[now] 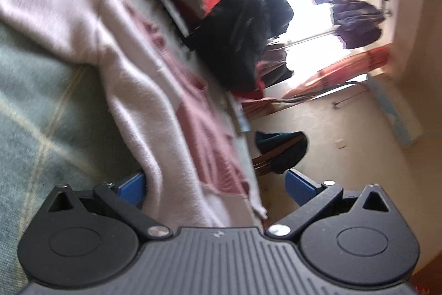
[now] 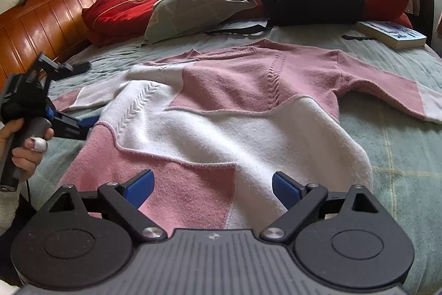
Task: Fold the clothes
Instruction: 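Grasp the white sweater side edge with the left gripper, tool rolled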
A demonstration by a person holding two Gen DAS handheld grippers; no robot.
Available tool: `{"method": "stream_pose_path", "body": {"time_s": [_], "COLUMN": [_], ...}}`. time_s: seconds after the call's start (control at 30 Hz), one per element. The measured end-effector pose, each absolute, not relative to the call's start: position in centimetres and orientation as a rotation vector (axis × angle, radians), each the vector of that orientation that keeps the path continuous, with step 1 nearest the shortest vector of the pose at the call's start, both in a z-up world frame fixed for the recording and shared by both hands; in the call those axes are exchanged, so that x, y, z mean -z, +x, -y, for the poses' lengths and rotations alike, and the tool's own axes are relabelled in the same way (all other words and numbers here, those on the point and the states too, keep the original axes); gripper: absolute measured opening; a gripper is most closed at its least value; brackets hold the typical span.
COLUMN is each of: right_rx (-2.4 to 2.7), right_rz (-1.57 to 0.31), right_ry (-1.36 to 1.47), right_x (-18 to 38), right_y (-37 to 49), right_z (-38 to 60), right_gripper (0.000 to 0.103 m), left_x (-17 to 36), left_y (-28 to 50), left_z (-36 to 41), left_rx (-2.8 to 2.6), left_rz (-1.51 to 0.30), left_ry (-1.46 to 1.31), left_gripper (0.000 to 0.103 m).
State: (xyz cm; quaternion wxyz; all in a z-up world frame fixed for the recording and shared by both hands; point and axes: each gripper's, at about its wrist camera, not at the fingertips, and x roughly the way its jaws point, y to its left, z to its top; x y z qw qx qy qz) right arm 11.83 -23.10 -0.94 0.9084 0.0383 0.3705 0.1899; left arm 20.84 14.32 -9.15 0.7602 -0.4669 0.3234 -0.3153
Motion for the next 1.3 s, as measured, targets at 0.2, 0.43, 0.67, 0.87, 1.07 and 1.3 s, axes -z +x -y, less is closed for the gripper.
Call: {"method": "stream_pose_path", "body": {"time_s": [0.2,0.43,0.67,0.87,1.07,1.3], "right_rx": [-0.392,-0.367,-0.365,-0.369,-0.36,-0.365], "right_rz": [-0.771,-0.806,-0.813,-0.818,-0.824,-0.823], "right_ry": [0.083,0.103,0.109,0.119,0.129,0.122], "right_x": [1.1,2.1,2.4,2.6,2.7,2.7], "right_y": [11.7,12.1,11.9,11.7,11.8,11.7], "right_z": [23.2,23.4,23.7,23.8,24.1,24.0], "right_gripper": [0.095,0.095,0.095,0.095,0.095,0.095], "left_x": [12.1,13.6,14.3,15.1,15.3,14.2], "left_y": [21.4,22.7,21.9,21.8,21.7,20.7], "left_z": [-14.6,-15.3,-16.3,-16.6,-16.6,-16.7], "left_rx": [0.67,0.591,0.604,0.624,0.573,0.474], "left_rz": [-0.747,-0.765,-0.691,-0.634,-0.617,-0.631], "left_ry": [-1.021,-1.059,-1.11,-1.177,-1.189,-1.136], "left_gripper": [0.091,0.052,0.049,0.048,0.029,0.017]}}
